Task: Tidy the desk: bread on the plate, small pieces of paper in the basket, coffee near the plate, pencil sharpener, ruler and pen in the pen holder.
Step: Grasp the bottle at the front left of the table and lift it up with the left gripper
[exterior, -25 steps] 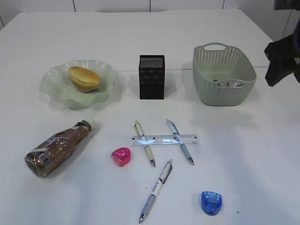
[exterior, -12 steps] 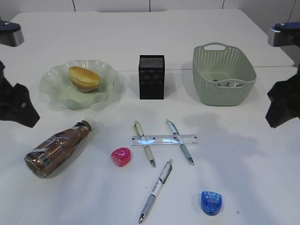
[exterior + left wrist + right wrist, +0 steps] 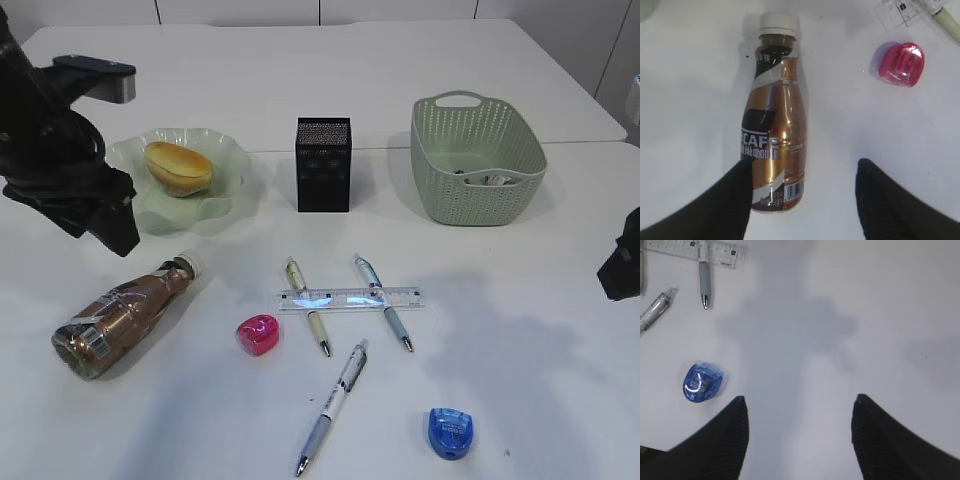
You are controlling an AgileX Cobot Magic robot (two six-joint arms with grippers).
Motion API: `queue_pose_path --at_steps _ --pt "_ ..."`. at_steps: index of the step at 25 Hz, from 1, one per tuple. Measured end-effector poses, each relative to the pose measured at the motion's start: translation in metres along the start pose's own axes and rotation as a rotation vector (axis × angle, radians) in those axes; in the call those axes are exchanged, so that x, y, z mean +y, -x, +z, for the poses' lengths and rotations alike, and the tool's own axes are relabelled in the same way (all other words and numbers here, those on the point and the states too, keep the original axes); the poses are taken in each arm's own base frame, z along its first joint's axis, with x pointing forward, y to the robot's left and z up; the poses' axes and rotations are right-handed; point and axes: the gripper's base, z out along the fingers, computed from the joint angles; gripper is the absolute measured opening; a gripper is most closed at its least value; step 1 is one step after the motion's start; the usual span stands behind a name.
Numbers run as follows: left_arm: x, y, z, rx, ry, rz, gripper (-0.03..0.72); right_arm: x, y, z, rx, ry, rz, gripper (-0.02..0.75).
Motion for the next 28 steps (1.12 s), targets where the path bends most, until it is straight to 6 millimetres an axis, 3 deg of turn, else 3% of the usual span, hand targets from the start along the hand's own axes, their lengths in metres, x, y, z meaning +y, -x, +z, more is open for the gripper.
queue_pose_path --at_steps 6,12,20,28 --pt "-0.001 0.011 0.033 0.072 -0.029 0.027 0.472 0.000 -0.001 0.000 -0.007 -0.001 0.000 0.505" --pt "-0.015 0.029 0.059 0.104 -0.010 0.113 0.503 0.000 -0.001 0.000 -0.014 0.000 0.001 0.506" --pt "-0.009 0.051 0.081 0.181 0.037 0.160 0.506 0.000 -0.001 0.000 -0.014 0.003 0.003 0.505" --pt "-0.004 0.049 0.100 0.255 0.039 0.157 0.506 0.000 -0.001 0.000 -0.023 0.003 0.004 0.505"
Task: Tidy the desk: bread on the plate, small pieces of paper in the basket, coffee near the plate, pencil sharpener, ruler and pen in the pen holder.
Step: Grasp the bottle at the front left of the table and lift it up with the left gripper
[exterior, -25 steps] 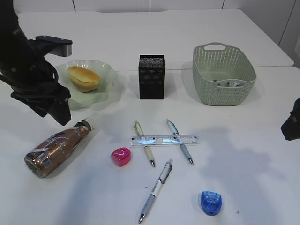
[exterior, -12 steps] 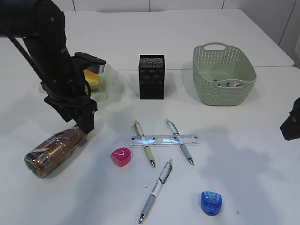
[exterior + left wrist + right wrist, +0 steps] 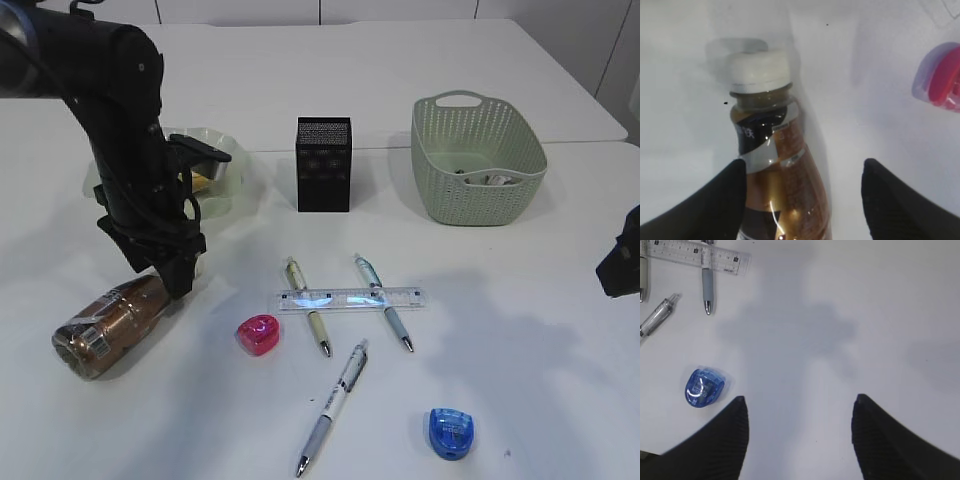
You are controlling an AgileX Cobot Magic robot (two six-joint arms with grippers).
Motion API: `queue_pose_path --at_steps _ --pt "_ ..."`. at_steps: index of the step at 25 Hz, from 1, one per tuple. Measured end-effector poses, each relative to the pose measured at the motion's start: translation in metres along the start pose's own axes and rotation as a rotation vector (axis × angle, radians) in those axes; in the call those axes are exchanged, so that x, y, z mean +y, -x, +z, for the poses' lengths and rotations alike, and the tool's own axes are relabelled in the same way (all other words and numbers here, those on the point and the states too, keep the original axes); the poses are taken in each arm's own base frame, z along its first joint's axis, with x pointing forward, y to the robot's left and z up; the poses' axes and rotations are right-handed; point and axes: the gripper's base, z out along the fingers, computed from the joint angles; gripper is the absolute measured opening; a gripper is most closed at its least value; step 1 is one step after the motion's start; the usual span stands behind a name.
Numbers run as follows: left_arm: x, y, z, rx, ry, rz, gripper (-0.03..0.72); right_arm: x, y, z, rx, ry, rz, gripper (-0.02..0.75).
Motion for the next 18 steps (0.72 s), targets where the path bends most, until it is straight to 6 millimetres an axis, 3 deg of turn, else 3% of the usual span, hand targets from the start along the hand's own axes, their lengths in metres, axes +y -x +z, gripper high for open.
queue_pose_path --at_steps 11,18 --pt "0.004 0.002 0.027 0.058 -0.010 -0.005 0.505 0.000 0.001 0.000 -0.007 0.002 0.002 0.503" --pt "0.005 0.004 0.033 0.062 -0.009 -0.004 0.494 0.000 0.001 0.000 -0.007 0.003 0.003 0.503"
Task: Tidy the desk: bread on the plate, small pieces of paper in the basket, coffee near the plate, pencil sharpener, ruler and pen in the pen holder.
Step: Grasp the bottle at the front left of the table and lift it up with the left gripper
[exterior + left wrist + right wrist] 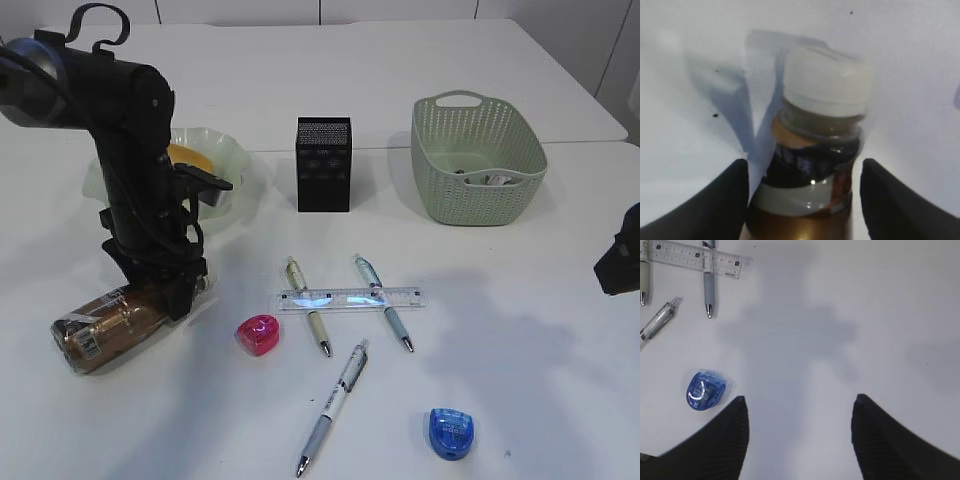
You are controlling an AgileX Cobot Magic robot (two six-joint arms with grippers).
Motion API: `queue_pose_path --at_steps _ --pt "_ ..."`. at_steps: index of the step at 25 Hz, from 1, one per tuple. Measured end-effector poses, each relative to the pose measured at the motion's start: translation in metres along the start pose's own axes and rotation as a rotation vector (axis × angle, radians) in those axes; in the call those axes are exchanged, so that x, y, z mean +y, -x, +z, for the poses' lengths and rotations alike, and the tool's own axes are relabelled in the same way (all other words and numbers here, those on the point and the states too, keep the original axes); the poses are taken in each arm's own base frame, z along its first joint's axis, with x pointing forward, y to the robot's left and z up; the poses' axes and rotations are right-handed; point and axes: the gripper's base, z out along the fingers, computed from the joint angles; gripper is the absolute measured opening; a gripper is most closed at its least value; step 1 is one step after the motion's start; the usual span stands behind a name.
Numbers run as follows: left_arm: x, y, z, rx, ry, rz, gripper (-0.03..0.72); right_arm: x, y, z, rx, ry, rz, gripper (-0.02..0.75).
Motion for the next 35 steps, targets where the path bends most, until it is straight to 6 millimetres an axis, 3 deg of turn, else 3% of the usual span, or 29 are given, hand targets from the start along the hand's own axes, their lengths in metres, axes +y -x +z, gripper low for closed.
queue_pose_path --at_steps 7,12,27,35 --pt "0.001 0.001 0.001 -0.002 0.006 0.002 0.346 0.000 0.000 0.000 -0.002 0.003 0.002 0.503" --pt "0.001 0.001 0.001 -0.002 0.006 0.002 0.293 0.000 0.000 0.000 -0.003 0.004 0.004 0.503" --pt "0.000 0.001 -0.001 -0.013 0.001 -0.001 0.280 0.001 0.000 0.000 -0.003 0.006 0.005 0.503" --pt "-0.002 -0.004 -0.039 -0.108 0.012 -0.006 0.279 0.001 0.000 0.000 -0.005 0.006 0.005 0.502"
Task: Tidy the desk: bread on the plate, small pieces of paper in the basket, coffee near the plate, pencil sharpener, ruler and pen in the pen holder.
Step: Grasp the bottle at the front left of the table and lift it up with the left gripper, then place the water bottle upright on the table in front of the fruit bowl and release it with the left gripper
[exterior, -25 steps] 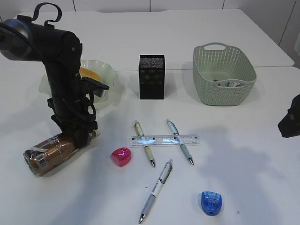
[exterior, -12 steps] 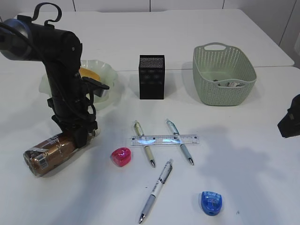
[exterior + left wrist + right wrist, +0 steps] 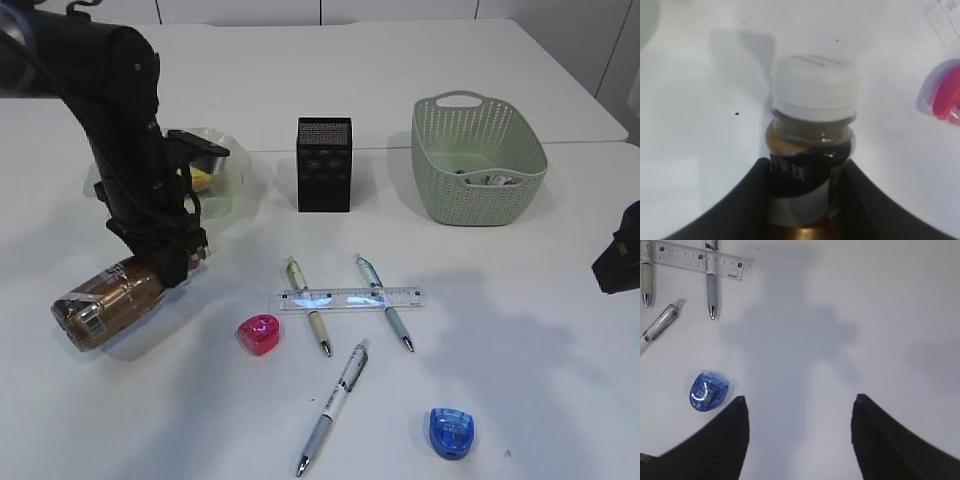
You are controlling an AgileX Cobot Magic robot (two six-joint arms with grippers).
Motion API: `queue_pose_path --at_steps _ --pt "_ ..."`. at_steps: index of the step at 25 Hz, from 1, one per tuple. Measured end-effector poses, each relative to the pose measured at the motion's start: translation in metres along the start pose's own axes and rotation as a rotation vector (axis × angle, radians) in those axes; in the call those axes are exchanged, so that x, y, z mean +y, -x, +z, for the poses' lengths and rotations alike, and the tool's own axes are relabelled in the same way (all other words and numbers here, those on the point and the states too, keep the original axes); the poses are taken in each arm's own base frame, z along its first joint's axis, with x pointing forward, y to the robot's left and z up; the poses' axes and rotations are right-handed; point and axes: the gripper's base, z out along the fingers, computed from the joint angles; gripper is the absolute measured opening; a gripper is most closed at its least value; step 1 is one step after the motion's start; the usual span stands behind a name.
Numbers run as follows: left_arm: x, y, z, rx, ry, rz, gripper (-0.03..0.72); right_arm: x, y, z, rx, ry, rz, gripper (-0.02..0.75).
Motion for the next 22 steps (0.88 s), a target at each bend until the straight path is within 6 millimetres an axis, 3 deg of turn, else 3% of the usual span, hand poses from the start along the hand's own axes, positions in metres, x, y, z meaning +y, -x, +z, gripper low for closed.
queue_pose_path --at_steps 15,22 --pt "0.001 0.000 -0.063 -0.277 -0.045 -0.075 0.278 0.000 0.000 0.000 0.000 0.000 0.000 0.500" --pt "-0.003 -0.016 -0.073 -0.422 -0.026 -0.108 0.278 0.000 0.000 0.000 -0.001 0.000 0.000 0.499"
